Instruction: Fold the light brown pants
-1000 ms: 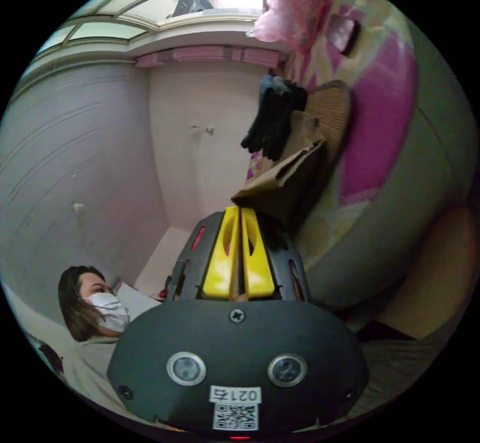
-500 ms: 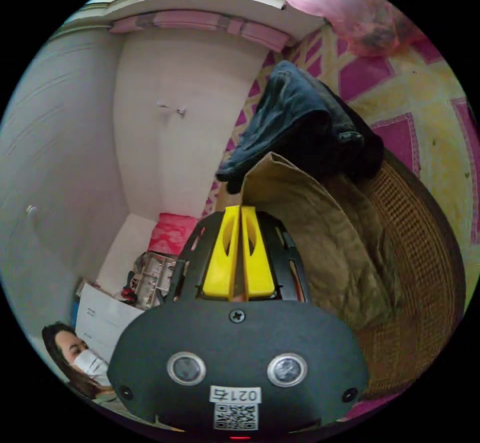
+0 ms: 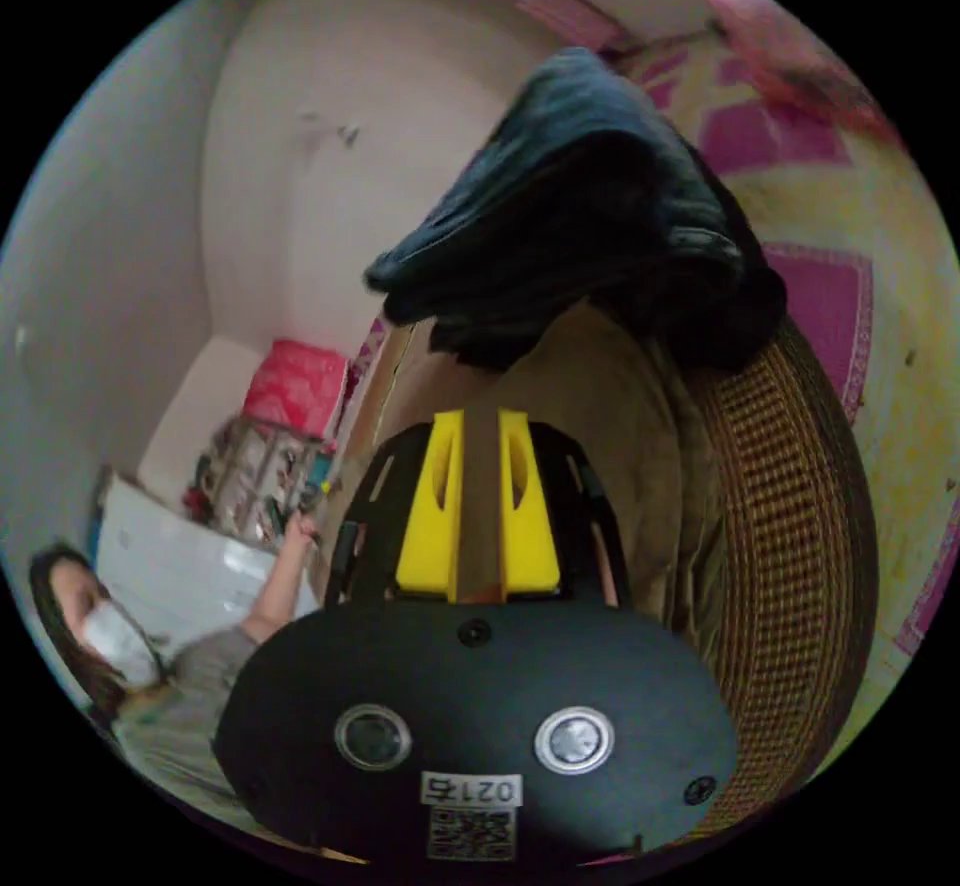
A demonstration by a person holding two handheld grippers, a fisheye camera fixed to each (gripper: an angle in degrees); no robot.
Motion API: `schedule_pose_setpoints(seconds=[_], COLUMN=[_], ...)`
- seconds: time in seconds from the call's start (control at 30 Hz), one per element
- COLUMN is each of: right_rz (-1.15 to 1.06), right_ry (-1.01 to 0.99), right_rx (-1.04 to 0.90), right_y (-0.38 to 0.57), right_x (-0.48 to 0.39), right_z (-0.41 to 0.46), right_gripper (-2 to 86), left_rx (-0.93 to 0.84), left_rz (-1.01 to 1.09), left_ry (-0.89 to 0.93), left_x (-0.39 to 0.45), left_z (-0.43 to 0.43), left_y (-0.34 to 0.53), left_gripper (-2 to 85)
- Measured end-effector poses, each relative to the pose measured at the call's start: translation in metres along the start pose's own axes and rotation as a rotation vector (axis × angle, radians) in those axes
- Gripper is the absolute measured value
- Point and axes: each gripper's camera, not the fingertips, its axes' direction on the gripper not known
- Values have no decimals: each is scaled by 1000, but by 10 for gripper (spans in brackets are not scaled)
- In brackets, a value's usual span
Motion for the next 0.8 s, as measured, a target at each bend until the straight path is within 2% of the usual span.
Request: schedule_pose_setpoints(seconds=[0.1,0.2,0.3,0.33,0.43,0.5,0.6,0.67,0.8], right_rz=[-298,-578,-769,-836,-921,-914,-723,-510,-153], right_ry=[140,343,626,700,832,871,969,931,767], right_rx=[-134,-264,-438,-367,-334,-319,-206,-22,53], right_y=[68,154,233,256,293,302,285,265,245], right_x=[-72,-132,-139,-142,-133,-120,-85,-43,60], right_z=[45,120,213,227,261,270,232,153,49], right_gripper=[22,-2,-7,-5,5,28,68,78,97], left_rx=[2,-132,-324,-363,-341,-339,-345,-358,-367], left_rz=[130,336,489,538,562,552,470,355,202], left_ry=[47,49,-223,-302,-331,-327,-254,-124,20], left_x=[49,113,146,148,154,155,140,116,87], left_z=[-6,19,72,92,109,116,121,124,131], left_y=[33,72,112,128,141,142,137,129,125], left_gripper=[-10,-10,-10,-10,-10,-10,-10,-10,-10])
